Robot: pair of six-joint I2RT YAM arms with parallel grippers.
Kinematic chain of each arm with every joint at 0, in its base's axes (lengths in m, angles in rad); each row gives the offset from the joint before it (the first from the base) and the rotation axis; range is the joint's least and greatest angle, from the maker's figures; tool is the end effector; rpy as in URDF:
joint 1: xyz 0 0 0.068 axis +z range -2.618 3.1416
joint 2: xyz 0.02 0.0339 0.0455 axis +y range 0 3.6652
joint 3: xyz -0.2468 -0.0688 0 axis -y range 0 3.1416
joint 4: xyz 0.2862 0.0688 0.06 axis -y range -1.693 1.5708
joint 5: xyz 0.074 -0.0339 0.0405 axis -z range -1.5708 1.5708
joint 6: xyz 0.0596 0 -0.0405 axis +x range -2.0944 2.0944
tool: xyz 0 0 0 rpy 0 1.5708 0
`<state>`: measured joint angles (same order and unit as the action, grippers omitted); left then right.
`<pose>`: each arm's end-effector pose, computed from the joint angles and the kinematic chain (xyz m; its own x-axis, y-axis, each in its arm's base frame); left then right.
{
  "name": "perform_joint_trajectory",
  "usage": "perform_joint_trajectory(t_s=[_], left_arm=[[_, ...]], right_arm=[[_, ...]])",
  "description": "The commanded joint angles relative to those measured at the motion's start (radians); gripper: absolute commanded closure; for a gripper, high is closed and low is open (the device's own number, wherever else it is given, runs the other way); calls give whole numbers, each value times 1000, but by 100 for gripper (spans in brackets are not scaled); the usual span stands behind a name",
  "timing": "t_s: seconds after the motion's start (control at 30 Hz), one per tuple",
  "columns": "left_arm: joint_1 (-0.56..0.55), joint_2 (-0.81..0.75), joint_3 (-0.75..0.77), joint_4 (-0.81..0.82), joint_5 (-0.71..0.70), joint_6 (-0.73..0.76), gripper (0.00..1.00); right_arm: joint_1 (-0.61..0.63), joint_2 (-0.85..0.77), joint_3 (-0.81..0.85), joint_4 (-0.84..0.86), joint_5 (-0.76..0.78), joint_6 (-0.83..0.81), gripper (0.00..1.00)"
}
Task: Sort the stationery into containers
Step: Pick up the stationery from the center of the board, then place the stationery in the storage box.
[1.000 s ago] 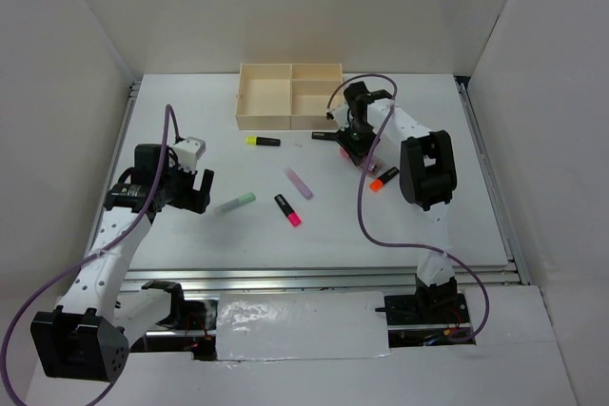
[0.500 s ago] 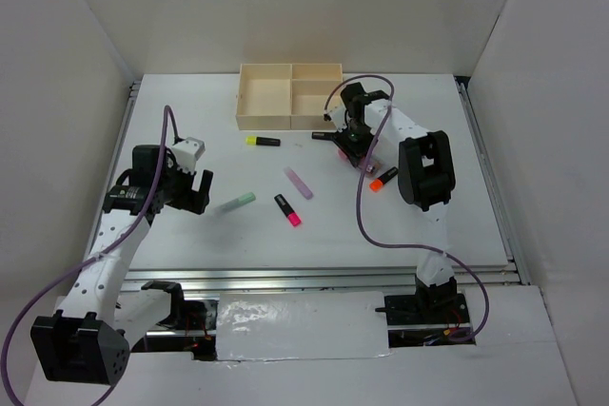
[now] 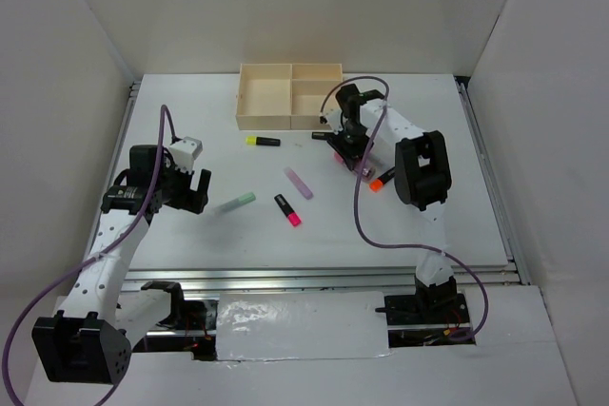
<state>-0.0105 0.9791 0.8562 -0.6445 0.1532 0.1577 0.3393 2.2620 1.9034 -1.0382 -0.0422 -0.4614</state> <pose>0.2693 -0.0119 0.2505 -0.6667 0.1622 -0.7274 0.2277 0.9737 0.0084 0.4608 0.1653 0.1279 -0.6805 -0.7119 -0.1735 -0.7174 0.6955 -0.0399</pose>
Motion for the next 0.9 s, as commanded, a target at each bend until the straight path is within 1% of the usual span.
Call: perform_joint_trajectory(t_s=[0.0, 0.1, 0.2, 0.23, 0.37, 0.4, 0.53, 0.63, 0.67, 0.73, 0.77, 0.8, 0.87], left_arm=[[7, -17, -3, 17, 31, 19, 1], [7, -16, -3, 16, 36, 19, 1], [7, -17, -3, 17, 32, 14, 1], [7, -16, -3, 17, 35, 14, 1], [7, -22, -3, 17, 39, 14, 1], [33, -22, -5, 19, 40, 14, 1], [40, -17, -3, 14, 43, 13, 1], [46, -17, -5, 14, 46, 13, 1], [47, -17, -6, 19, 45, 9, 1], [52, -19, -6, 20, 42, 6, 1], [50, -19, -6, 23, 40, 2, 1], [50, -22, -6, 23, 39, 3, 1], [52, -22, -6, 25, 42, 3, 1]], right_arm=[[17, -31, 26, -30, -84, 53, 100], [12, -86, 34, -8, -145, 92, 100], [0, -149, 31, 33, -208, 167, 100], [-3, -160, 31, 43, -250, 211, 100], [-6, -202, 68, 58, -303, 302, 100], [-8, -220, 66, 64, -311, 316, 100], [-22, -298, 2, 147, -344, 394, 100], [-49, -358, -43, 227, -409, 498, 100], [-57, -381, -44, 271, -444, 567, 100], [-75, -401, -53, 331, -469, 654, 100], [-83, -413, -61, 398, -488, 705, 100], [-86, -417, -63, 426, -492, 796, 100], [-86, -417, -55, 502, -472, 893, 100]])
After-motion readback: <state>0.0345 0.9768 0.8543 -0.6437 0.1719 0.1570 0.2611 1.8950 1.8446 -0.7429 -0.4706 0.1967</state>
